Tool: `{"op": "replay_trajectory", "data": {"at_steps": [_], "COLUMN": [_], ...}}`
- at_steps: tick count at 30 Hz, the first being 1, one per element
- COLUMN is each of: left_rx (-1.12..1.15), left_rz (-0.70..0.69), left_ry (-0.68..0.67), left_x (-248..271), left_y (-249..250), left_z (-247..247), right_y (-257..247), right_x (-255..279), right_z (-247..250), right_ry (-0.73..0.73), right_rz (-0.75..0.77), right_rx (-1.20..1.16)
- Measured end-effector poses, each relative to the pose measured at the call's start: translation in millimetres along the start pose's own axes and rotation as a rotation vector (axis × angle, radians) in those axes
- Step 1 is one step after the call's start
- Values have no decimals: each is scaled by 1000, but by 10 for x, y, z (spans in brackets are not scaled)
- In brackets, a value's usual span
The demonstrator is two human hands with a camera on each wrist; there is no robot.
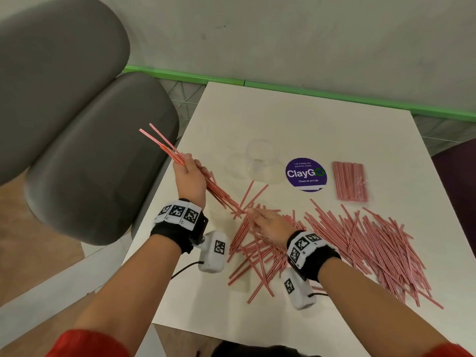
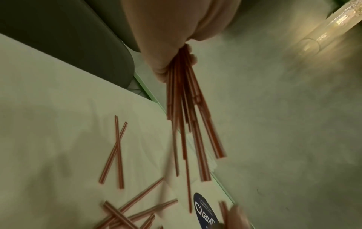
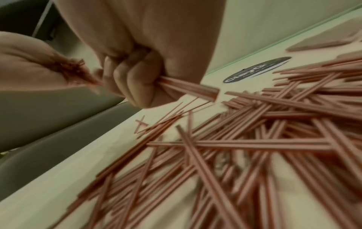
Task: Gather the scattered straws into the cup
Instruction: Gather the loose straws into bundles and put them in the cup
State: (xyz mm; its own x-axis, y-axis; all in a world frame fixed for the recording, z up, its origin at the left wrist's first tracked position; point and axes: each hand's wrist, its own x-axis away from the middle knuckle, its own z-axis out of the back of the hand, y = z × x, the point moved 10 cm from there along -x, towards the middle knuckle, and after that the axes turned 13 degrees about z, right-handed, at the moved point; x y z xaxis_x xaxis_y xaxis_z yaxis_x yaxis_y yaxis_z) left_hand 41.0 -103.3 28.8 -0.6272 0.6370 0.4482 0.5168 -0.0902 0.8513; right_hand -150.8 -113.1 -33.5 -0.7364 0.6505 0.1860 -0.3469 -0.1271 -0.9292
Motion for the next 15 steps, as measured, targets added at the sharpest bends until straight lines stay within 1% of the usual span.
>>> {"op": "replay_trajectory", "data": {"at_steps": [1,3,6,10,13,15], "left_rx": [-7,-49,-212,-363,-468,-542], "left_rz": [-11,-7,10,33,22,1], "left_ry": [2,-28,-105,-209,-268,-279], "left_x": [-2,-4,69,251,338,347], "left_y": [24,-3,-200,-545,-699,-744], "left_z": [4,-30,-166,-368,-489,-526], "right_y": [38,104,22,-309,-418,-429], "right_x": [21,36,-36,-240,-356,-391], "right_z": [89,291,490,541,458,422], "right_ry": [43,180,365,490,553,595], "right_rz": [-17,-64,-75,28,41,27], "right_rx": [1,-48,-178,-362,-574,-594]}}
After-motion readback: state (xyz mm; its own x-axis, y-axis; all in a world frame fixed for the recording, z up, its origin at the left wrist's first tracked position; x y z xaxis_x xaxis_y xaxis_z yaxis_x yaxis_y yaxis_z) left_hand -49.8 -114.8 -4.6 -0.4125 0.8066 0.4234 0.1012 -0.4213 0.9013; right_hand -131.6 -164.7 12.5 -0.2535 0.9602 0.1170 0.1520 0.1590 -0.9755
